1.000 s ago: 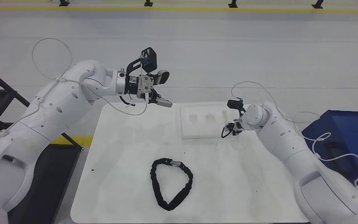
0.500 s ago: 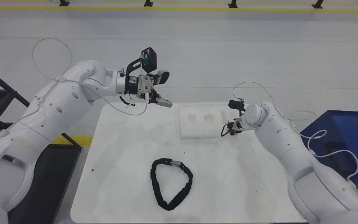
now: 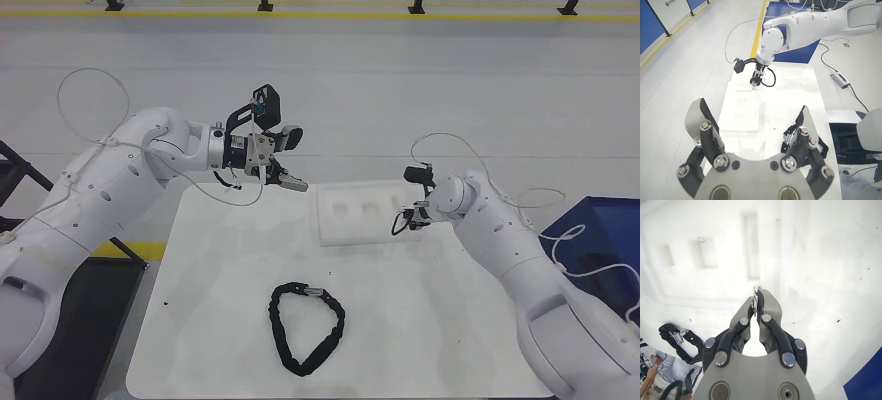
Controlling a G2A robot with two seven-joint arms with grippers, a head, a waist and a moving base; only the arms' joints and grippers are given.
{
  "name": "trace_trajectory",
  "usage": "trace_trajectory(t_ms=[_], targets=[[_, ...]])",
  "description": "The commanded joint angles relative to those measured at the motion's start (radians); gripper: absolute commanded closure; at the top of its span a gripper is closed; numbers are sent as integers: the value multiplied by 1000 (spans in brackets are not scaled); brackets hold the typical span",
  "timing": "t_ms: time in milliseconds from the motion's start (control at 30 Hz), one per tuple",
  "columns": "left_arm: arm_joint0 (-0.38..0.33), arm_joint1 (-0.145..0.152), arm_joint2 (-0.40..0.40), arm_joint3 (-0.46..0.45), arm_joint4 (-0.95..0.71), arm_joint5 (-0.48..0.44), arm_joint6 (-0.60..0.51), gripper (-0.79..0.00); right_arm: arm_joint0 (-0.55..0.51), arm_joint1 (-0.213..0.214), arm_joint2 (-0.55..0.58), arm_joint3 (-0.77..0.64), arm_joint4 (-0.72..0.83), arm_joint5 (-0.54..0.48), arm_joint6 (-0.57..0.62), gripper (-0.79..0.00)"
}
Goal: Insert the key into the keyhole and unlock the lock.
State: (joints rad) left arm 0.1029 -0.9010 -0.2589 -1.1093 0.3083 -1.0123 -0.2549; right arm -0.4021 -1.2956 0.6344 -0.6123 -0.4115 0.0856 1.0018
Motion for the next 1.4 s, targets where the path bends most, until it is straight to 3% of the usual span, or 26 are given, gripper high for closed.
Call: trace_trajectory(t_ms=[0,167,533,733,900,1367], targets=[[0,0,0,0,0,0,0,-785,-16,13,16,-52,-5,-3,8,0],[0,0,0,0,0,0,0,-785,-77,62,88,-200,-1,-66,36,0],[0,0,0,0,0,0,0,-785,-315,188,381,-496,166,-413,51,0],[0,0,0,0,0,0,0,-785,-445,231,533,-584,337,-576,50,0],[0,0,0,0,0,0,0,-785,-542,251,636,-573,583,-751,48,0],[7,1,0,-20,34,30,-32,-785,-583,259,678,-562,657,-782,5,0]])
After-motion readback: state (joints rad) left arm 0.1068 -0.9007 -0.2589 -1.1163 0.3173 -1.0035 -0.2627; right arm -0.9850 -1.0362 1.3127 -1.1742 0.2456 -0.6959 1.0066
